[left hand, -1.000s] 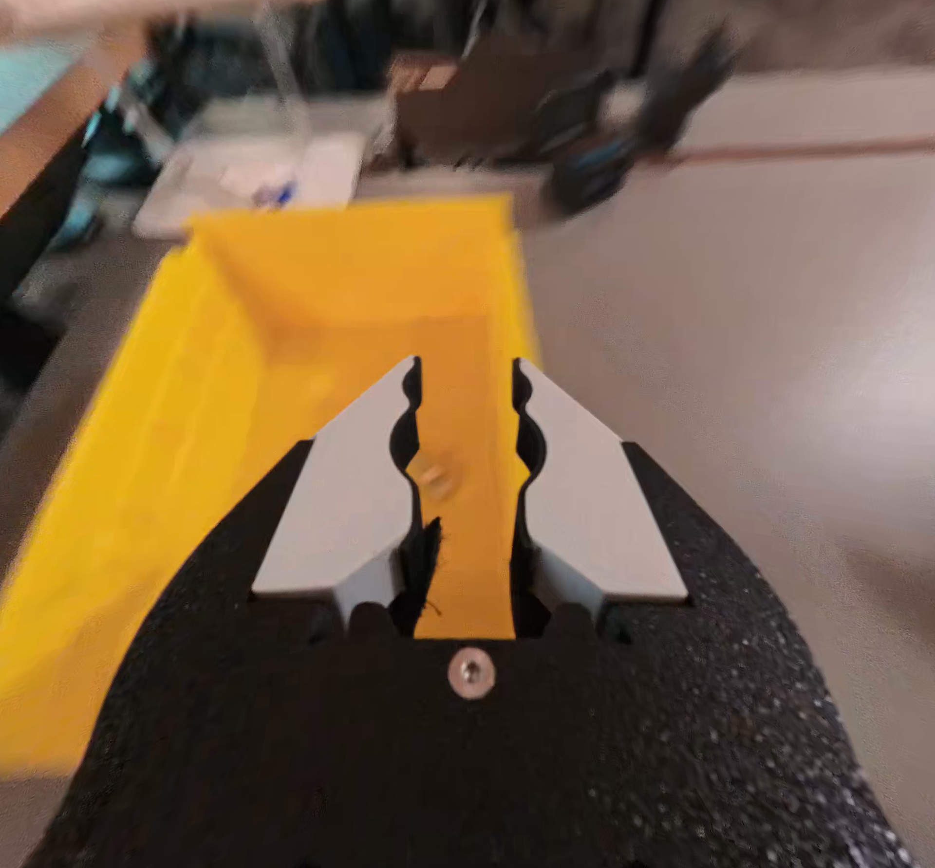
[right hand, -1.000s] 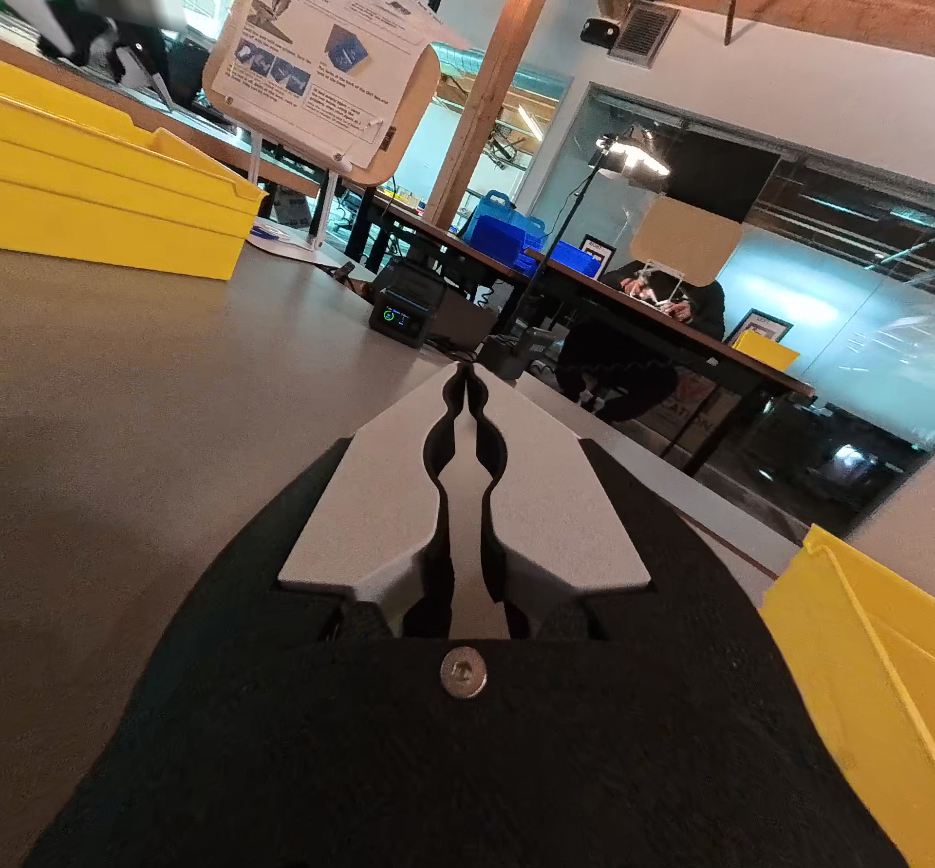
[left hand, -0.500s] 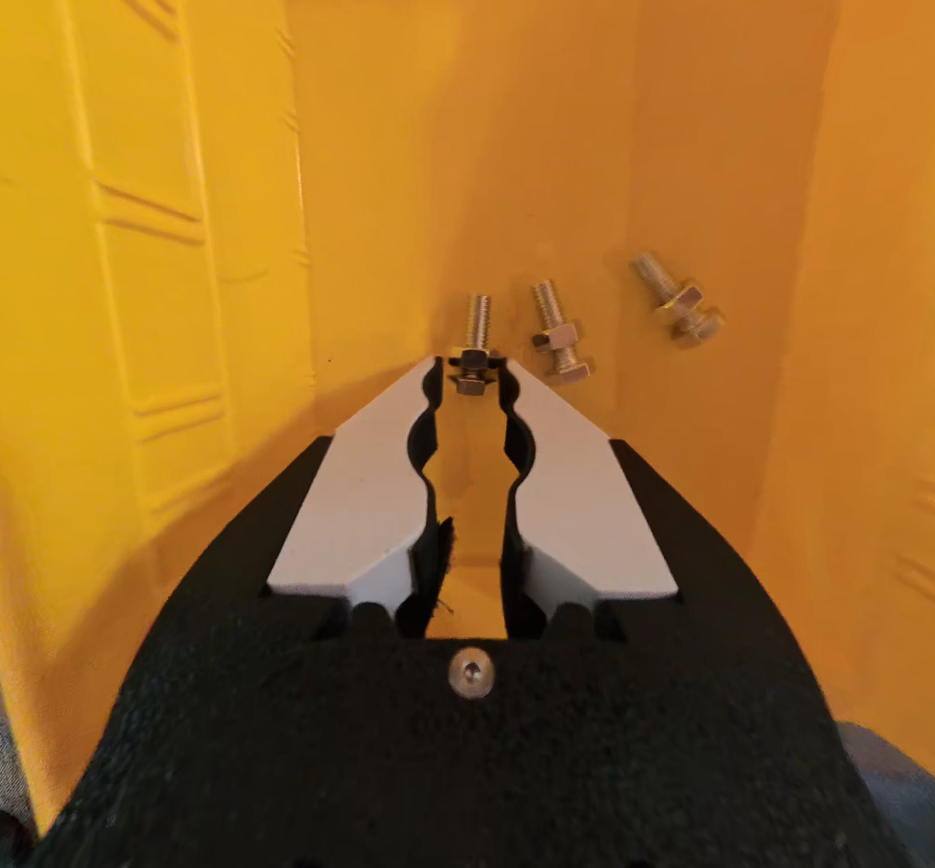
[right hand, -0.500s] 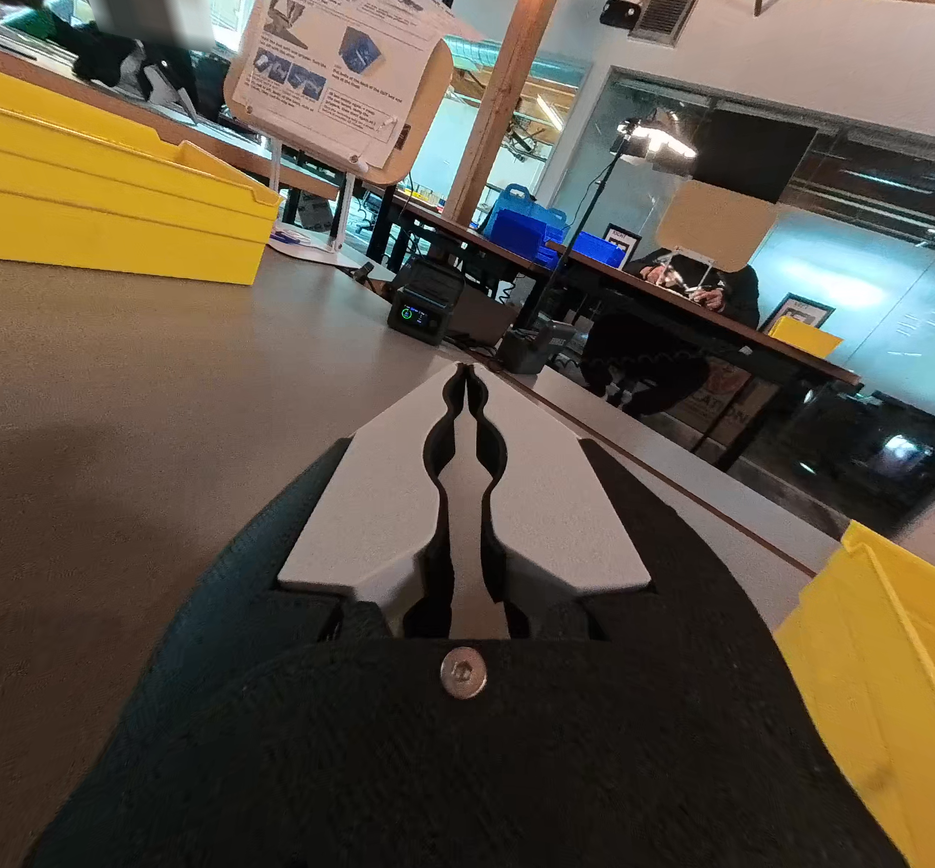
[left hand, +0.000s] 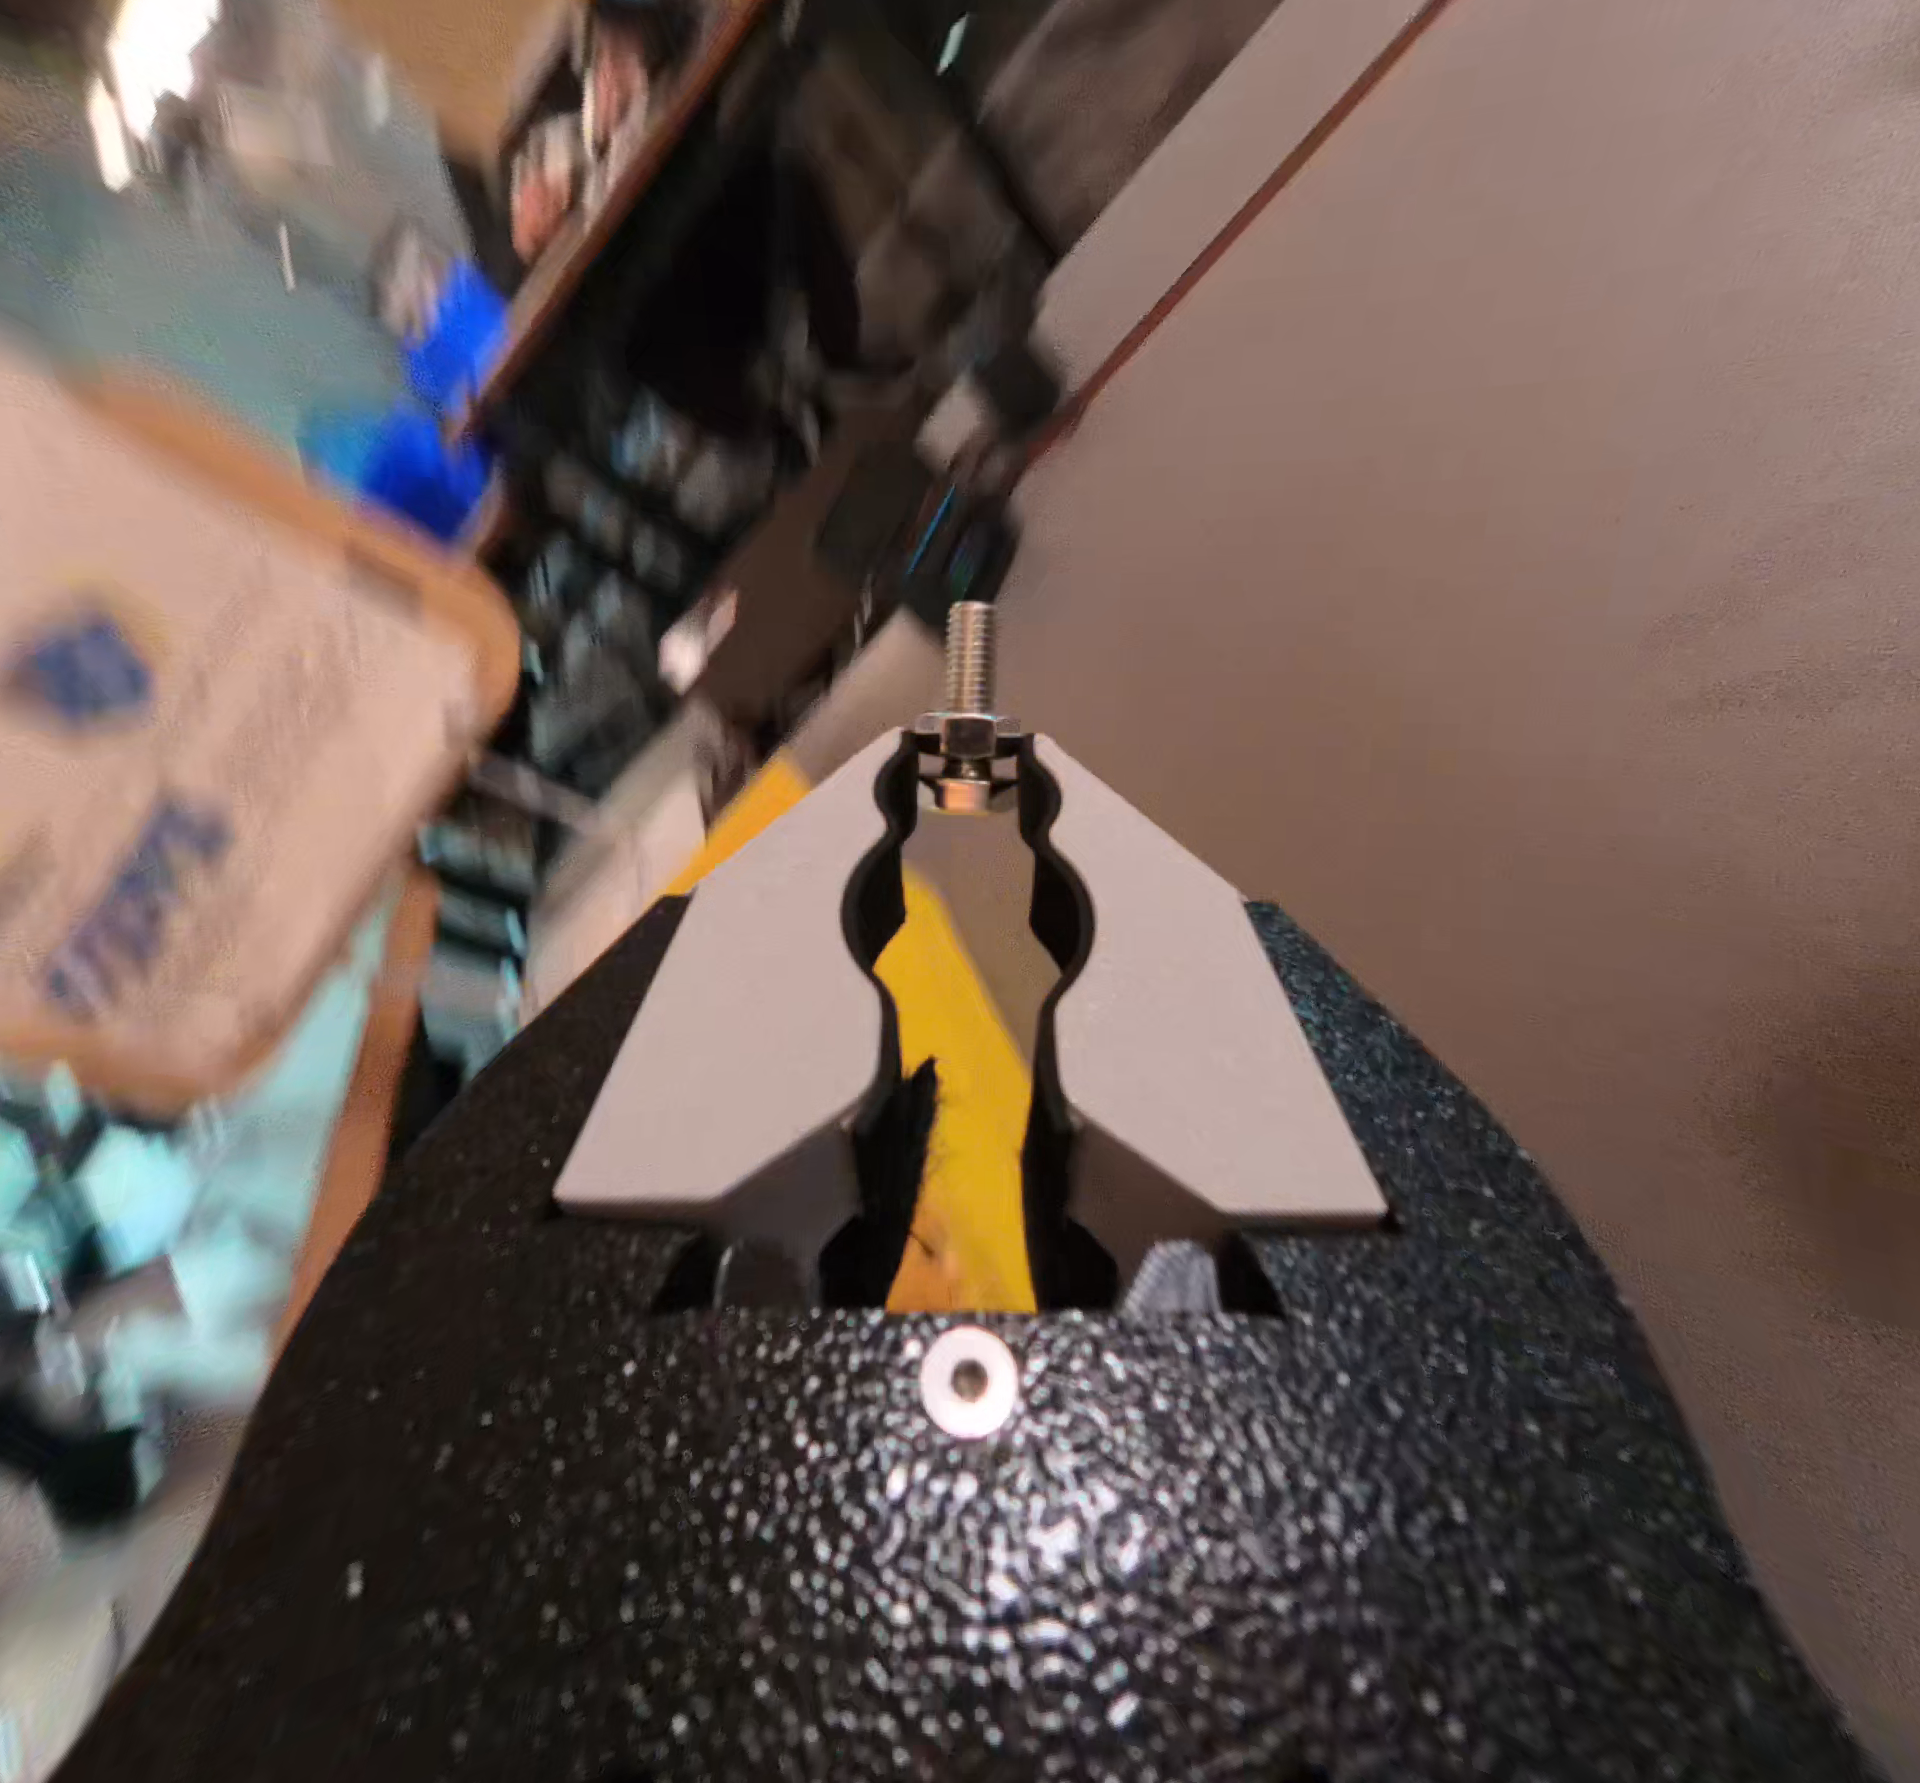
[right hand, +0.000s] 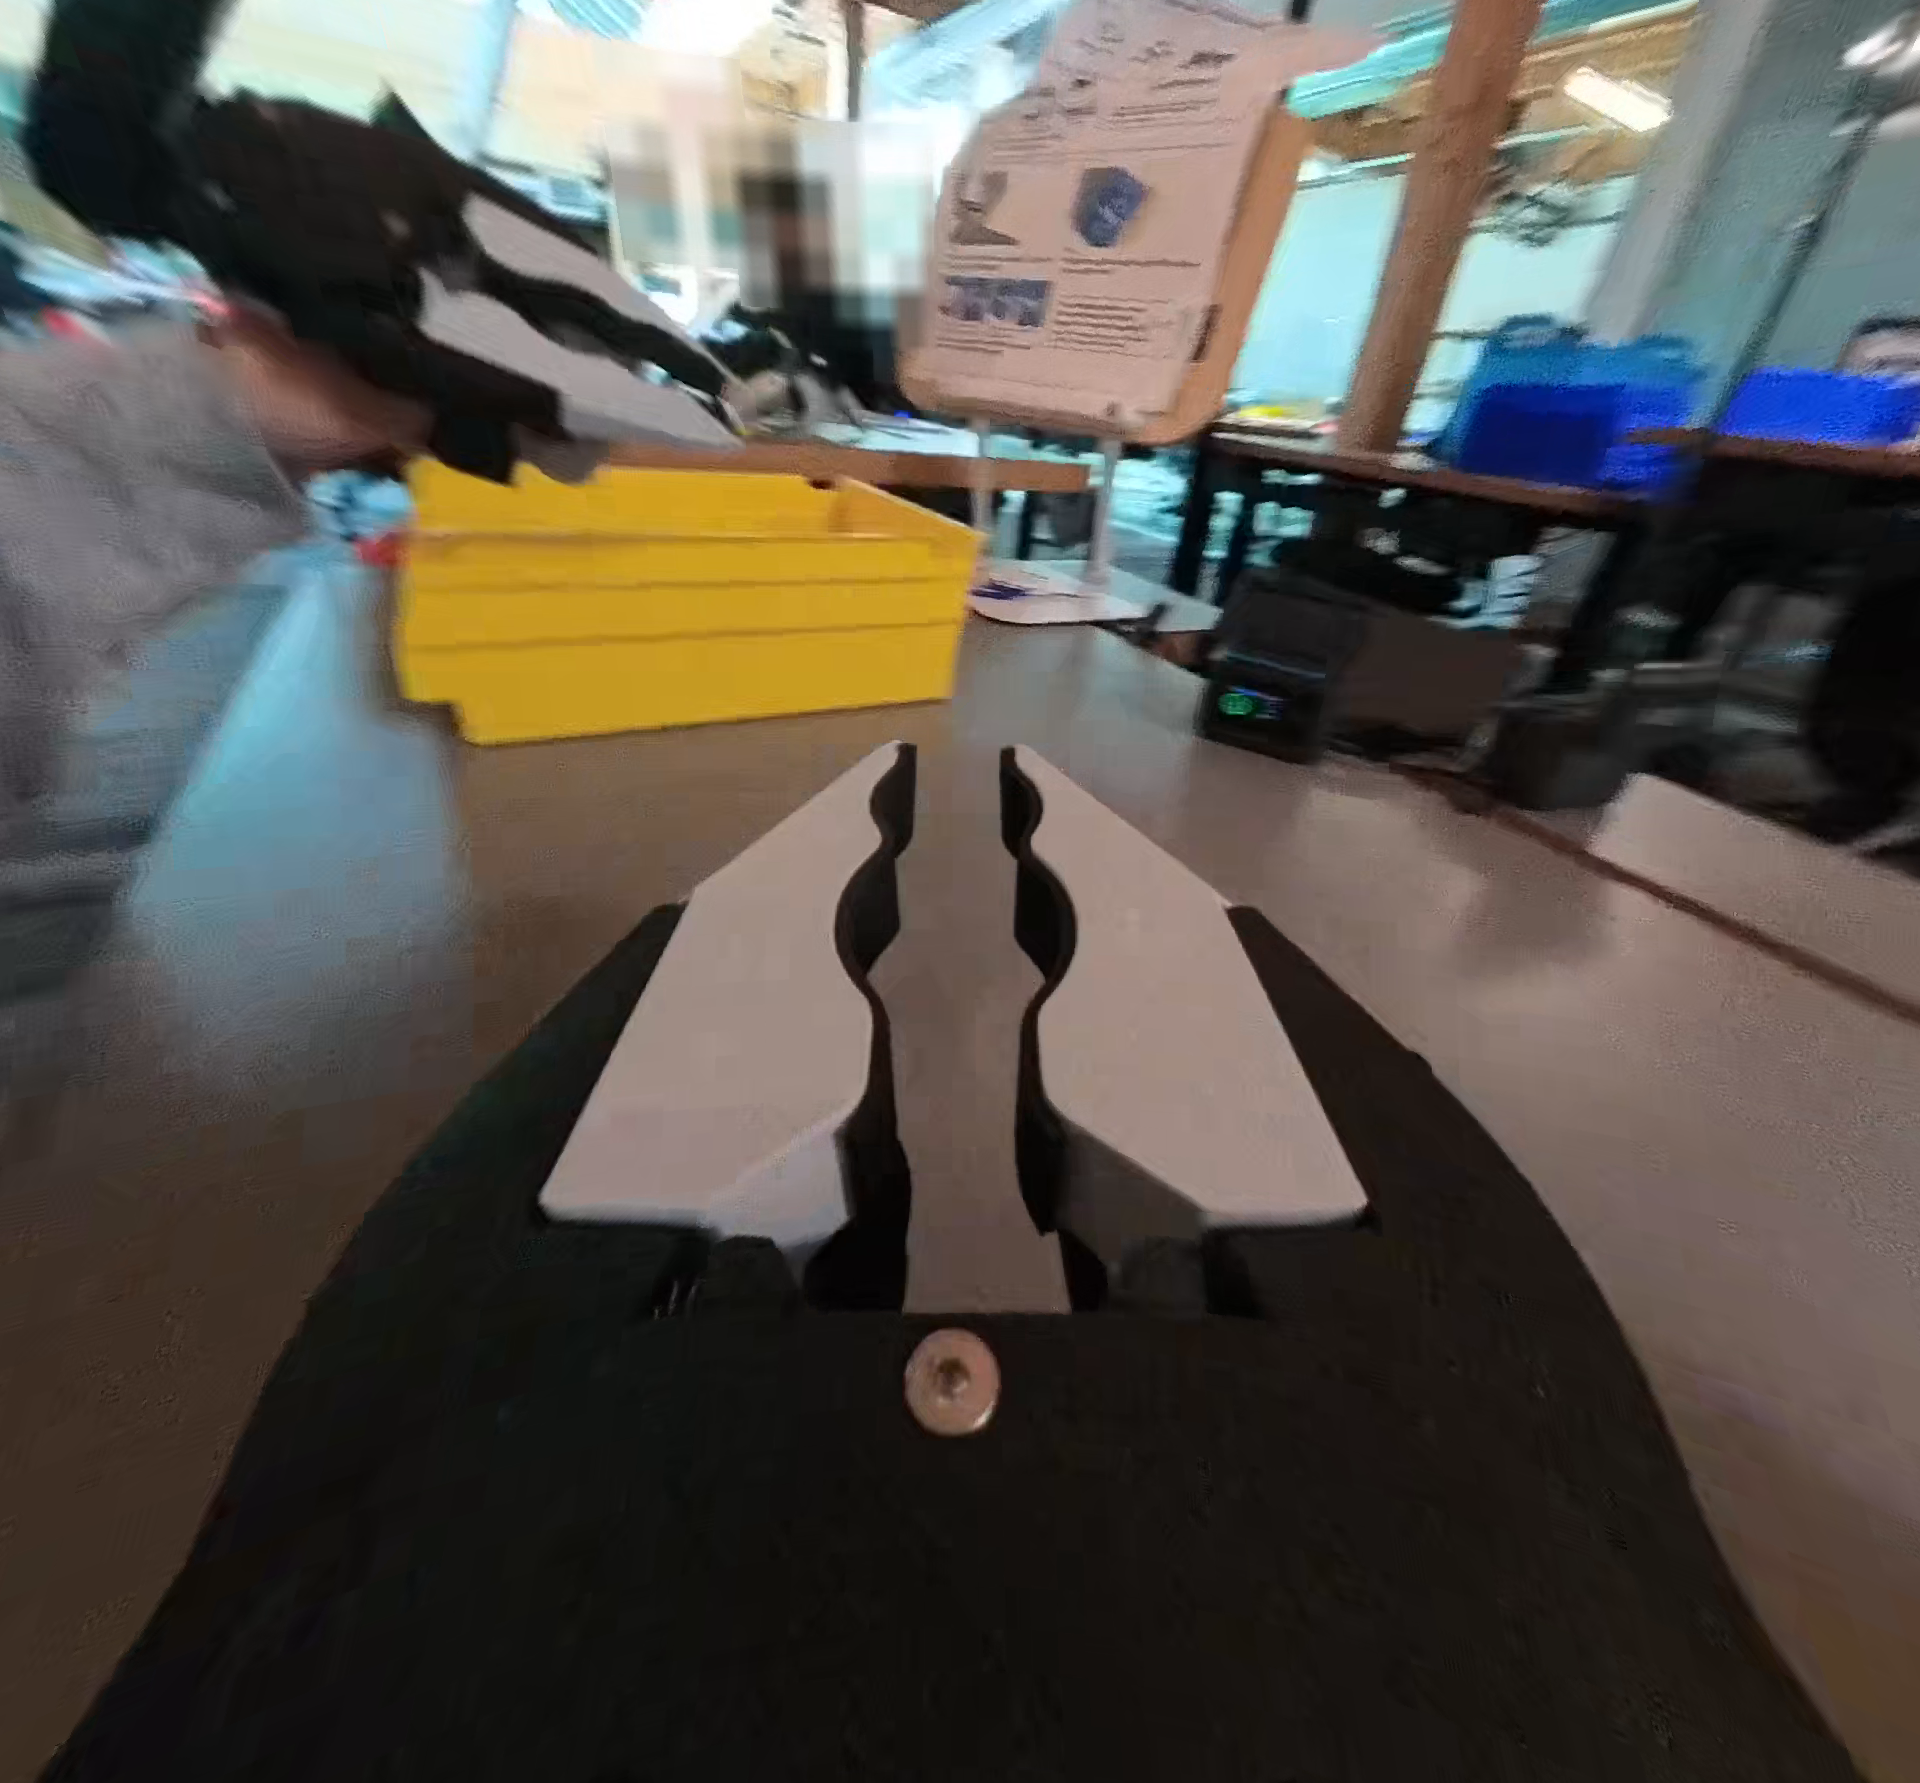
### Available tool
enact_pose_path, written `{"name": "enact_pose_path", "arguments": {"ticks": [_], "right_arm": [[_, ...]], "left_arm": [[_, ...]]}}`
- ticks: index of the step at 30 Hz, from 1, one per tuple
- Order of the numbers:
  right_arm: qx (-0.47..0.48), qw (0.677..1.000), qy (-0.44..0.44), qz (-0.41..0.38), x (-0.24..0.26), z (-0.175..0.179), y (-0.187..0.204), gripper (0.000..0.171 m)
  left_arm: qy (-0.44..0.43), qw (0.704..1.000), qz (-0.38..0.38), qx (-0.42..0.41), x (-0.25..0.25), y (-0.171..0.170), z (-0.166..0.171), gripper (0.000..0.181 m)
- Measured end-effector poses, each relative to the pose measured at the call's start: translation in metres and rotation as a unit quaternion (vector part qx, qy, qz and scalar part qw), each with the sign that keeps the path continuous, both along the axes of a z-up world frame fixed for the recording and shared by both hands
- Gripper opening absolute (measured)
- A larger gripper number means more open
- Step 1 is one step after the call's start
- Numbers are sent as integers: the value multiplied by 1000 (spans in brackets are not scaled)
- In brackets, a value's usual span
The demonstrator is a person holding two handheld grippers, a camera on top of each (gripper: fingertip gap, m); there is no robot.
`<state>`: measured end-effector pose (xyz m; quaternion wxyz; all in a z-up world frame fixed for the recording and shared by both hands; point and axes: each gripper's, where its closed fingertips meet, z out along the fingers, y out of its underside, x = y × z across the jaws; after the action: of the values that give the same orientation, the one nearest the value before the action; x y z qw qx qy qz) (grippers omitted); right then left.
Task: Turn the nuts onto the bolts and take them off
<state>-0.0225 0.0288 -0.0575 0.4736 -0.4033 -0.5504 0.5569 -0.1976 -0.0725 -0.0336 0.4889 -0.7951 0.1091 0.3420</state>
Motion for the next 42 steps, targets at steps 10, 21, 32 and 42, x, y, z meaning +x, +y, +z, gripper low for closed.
{"name": "enact_pose_path", "arguments": {"ticks": [10,21,32,42], "right_arm": [[-104,969,-199,104,6,-11,-27,25],[-44,968,-222,106,27,-21,-21,8],[35,959,-235,155,40,-26,-29,8],[-106,931,-324,131,31,-55,-26,47]], "left_arm": [[175,951,-255,7,177,79,-47,17],[100,953,-286,-8,191,91,-59,29],[6,932,-360,-54,214,83,-65,16],[126,934,-332,-40,195,99,-85,16]]}}
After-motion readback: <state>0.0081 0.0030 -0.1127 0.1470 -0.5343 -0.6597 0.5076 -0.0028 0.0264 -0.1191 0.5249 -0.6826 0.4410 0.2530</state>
